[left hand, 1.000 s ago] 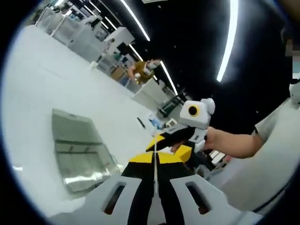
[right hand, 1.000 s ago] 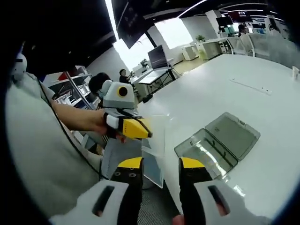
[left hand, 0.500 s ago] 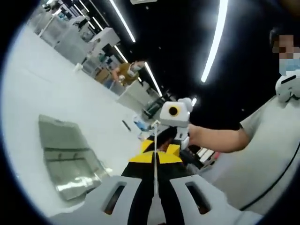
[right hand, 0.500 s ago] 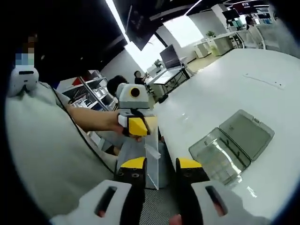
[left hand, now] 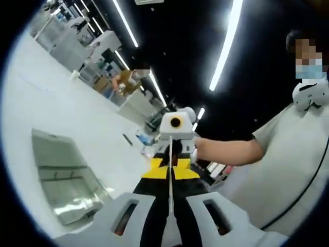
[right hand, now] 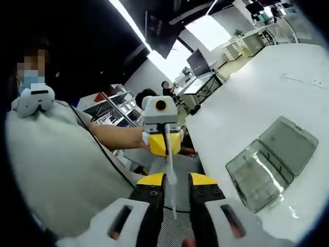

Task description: Insert the divider into the dual guide fixture by aligning both edges with the guide slots and pushing it downward to the bottom, including one-sided entry, uneven engagement, binding, and posture correction.

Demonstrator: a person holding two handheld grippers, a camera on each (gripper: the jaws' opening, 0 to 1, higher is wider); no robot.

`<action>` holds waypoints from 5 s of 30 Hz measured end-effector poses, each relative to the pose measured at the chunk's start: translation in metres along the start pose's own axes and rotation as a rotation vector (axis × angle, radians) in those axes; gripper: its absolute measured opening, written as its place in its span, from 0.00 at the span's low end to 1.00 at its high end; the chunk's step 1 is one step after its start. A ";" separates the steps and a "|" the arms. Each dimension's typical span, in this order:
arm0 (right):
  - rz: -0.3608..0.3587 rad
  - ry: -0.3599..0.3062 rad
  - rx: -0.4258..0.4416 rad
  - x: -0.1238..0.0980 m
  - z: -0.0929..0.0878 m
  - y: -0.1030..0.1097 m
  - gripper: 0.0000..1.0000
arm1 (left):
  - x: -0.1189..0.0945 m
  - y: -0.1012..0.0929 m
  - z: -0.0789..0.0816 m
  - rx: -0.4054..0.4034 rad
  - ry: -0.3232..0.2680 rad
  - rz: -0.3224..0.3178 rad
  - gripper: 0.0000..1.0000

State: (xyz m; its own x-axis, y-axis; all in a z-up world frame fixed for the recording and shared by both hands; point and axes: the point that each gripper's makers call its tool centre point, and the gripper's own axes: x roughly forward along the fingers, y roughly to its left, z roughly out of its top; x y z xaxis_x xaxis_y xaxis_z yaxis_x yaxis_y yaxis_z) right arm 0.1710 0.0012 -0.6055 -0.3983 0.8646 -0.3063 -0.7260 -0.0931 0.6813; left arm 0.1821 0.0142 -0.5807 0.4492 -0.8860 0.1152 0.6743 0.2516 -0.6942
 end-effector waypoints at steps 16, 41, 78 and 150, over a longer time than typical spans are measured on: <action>0.074 0.015 0.033 0.006 -0.003 0.015 0.01 | -0.001 -0.004 -0.001 -0.004 -0.010 -0.033 0.00; 0.074 0.023 0.052 0.009 -0.004 0.017 0.00 | -0.002 -0.005 -0.004 -0.040 -0.022 -0.042 0.00; -0.224 0.050 0.192 0.000 -0.014 -0.033 0.00 | -0.034 0.036 -0.031 0.471 0.195 0.445 0.48; -0.853 0.141 0.557 -0.001 -0.036 -0.132 0.00 | -0.083 0.066 -0.032 0.599 0.283 0.716 0.79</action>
State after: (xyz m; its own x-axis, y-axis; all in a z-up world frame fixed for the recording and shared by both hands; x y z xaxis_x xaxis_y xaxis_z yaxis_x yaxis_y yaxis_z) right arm 0.2470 -0.0050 -0.7193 0.0401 0.4669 -0.8834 -0.4497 0.7979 0.4014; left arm 0.1711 0.0916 -0.6589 0.7642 -0.4877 -0.4222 0.5183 0.8539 -0.0482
